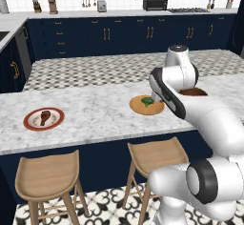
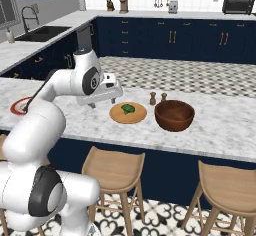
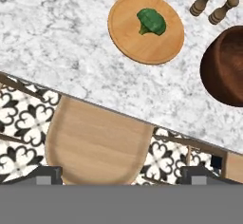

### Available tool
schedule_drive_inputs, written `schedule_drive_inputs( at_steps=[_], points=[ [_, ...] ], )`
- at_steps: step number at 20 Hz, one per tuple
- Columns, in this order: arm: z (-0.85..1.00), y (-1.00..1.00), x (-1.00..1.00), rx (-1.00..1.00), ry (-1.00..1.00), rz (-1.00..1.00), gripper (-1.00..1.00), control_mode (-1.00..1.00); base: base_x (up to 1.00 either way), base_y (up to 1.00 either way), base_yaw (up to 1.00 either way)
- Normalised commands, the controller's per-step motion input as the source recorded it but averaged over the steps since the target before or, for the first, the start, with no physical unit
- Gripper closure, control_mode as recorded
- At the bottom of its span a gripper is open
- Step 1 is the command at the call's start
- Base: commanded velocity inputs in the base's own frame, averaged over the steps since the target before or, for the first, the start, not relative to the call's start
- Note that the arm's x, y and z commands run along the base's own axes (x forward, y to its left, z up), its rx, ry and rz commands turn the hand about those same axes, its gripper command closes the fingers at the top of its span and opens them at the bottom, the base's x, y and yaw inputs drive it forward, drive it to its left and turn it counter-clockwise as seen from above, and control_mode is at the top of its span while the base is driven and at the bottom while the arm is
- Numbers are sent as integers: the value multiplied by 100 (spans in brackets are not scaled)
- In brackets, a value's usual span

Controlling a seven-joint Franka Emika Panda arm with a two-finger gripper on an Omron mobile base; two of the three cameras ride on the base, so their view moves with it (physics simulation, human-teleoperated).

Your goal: Pick the chicken drumstick and broccoli from their plates and place them in the bowl. Then put the bowl in the fridge.

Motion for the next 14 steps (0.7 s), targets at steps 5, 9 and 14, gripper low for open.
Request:
schedule_drive_inputs(
  at_steps=[5, 9, 14],
  points=[
    [-31, -2, 87, 0, 0, 5, -100, -100, 0, 0, 0],
    [-47, 0, 66, 0, 0, 2, -100, -100, 0, 0, 0],
    [-41, -8, 50, 0, -1, 4, -100, -100, 0, 0, 0]
  ],
)
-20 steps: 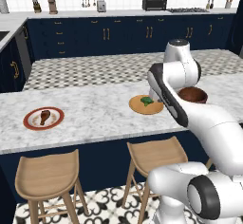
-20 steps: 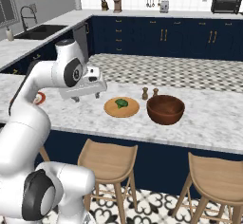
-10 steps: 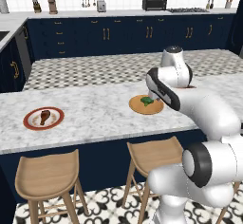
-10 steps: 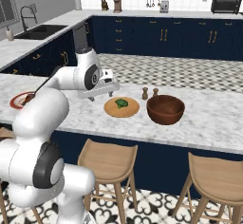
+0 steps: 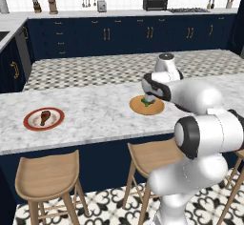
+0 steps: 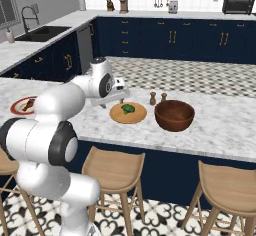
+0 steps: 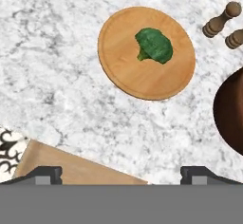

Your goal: Pick the chicken drumstick and broccoli from their plates and place them in the bowl. Then put the bowl in the fridge.

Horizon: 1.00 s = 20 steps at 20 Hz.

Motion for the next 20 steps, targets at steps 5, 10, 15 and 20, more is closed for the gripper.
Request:
schedule_drive_inputs(
  at_steps=[5, 10, 15, 20],
  points=[
    [-28, -6, 58, 0, 0, 4, -100, -100, 0, 0, 0],
    [-19, -1, 55, 0, 0, 2, -100, -100, 0, 0, 0],
    [-18, 0, 69, 0, 0, 0, -100, -100, 0, 0, 0],
    [-25, 0, 39, 0, 0, 2, -100, -100, 0, 0, 0]
  ],
)
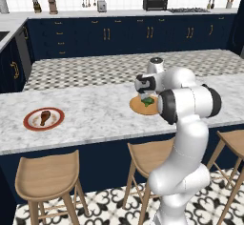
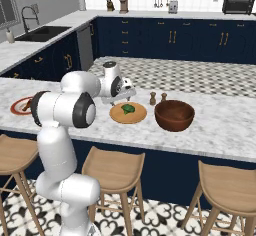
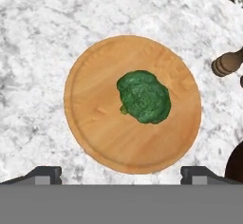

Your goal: Pick the chicken drumstick and broccoli from their plates and place them in the bowl. Then put the bowl in the fridge.

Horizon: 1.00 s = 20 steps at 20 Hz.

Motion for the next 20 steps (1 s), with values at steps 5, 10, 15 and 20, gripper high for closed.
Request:
schedule_drive_inputs(
  at_steps=[5, 10, 15, 20],
  points=[
    [-34, 0, 38, 0, 0, 2, -100, -100, 0, 0, 0],
    [-35, -1, 6, 0, 0, 4, -100, -100, 0, 0, 0],
    [-20, -9, 3, 0, -1, 9, -100, -100, 0, 0, 0],
    [-15, -23, 33, 0, -3, 8, -100, -100, 0, 0, 0]
  ],
)
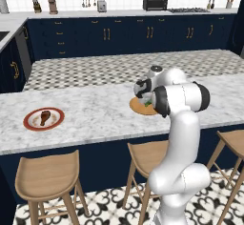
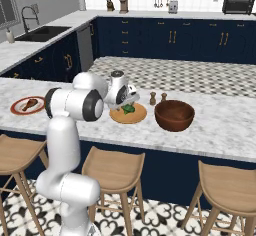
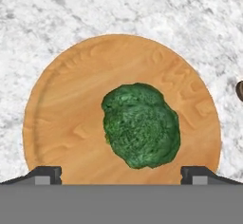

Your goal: Pick the chicken drumstick and broccoli from their plates and place them in the bowl. Then put the bowl in the fridge.

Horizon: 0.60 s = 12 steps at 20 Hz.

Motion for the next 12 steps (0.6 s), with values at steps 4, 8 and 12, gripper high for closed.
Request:
schedule_drive_inputs(
  at_steps=[4, 8, 12],
  points=[
    [-27, -8, 33, 0, 0, 8, -100, -100, 0, 0, 0],
    [-22, -4, 38, 0, 0, 7, -100, -100, 0, 0, 0],
    [-20, 0, 28, 0, 0, 3, -100, -100, 0, 0, 0]
  ],
)
